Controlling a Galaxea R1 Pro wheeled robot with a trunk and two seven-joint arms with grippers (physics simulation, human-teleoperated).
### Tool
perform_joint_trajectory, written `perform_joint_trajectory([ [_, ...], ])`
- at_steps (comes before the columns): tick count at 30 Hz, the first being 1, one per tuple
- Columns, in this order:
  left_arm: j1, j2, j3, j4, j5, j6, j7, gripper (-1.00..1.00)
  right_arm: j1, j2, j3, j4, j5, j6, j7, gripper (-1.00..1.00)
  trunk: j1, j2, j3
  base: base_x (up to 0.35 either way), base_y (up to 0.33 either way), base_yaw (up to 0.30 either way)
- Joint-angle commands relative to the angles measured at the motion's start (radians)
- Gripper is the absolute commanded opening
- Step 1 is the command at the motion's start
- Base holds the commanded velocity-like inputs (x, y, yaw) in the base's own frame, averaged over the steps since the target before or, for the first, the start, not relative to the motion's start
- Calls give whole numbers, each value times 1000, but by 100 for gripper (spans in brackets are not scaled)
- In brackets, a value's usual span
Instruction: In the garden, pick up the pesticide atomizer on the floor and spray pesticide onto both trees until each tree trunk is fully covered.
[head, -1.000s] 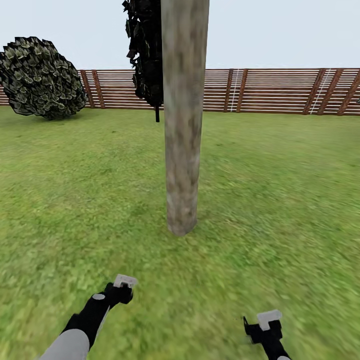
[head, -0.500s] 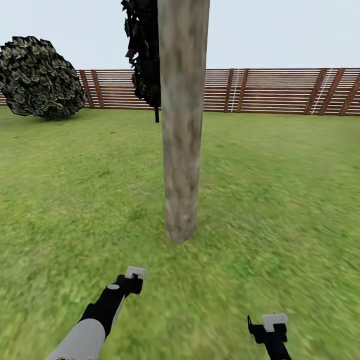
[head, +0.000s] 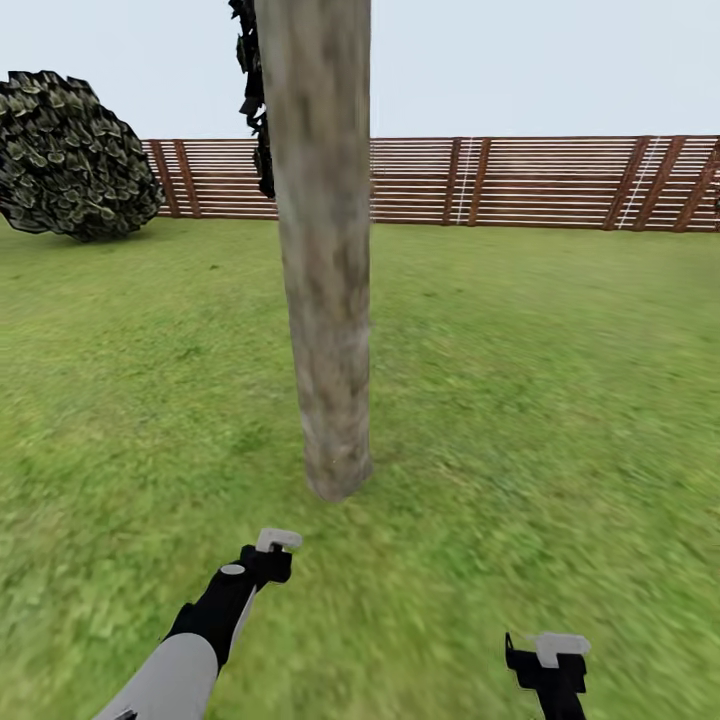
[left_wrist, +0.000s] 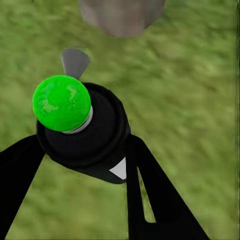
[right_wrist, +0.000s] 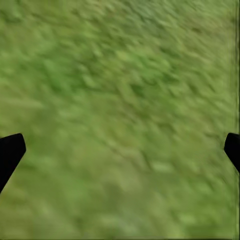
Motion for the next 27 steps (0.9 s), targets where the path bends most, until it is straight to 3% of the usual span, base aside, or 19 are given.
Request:
perform_joint_trajectory([
  [1, 0, 0, 9, -3, -5, 5, -9, -100, -1, 0, -5, 2, 11, -3, -5, 100, 0, 0, -1, 131, -298, -105],
  [4, 1, 0, 10, -3, -5, 4, -9, -100, -1, 1, -5, 2, 11, -3, -6, 100, 0, 0, -1, 194, -252, -41],
  [5, -1, 13, 11, -232, -5, 168, -165, -100, -1, 0, -5, 2, 11, -3, -4, 100, 0, 0, -1, 0, 0, -2],
  [14, -3, 13, 5, -278, 8, 171, -169, -100, -1, 0, -5, 2, 11, -3, -3, 100, 0, 0, 0, 0, 0, -30],
  [19, -43, 10, 2, -285, 7, 245, -194, -100, -1, 0, -5, 2, 11, -3, -3, 100, 0, 0, 3, 0, 0, -225],
  [24, -62, 10, -36, -290, 2, 265, -232, -100, -1, 0, -4, 2, 12, -3, -2, 100, 0, 0, 3, 0, -12, -44],
  [27, -73, 13, -46, -317, 7, 321, -234, -100, -1, 0, -4, 2, 14, -3, -2, 100, 0, 0, 3, -18, -227, -3],
])
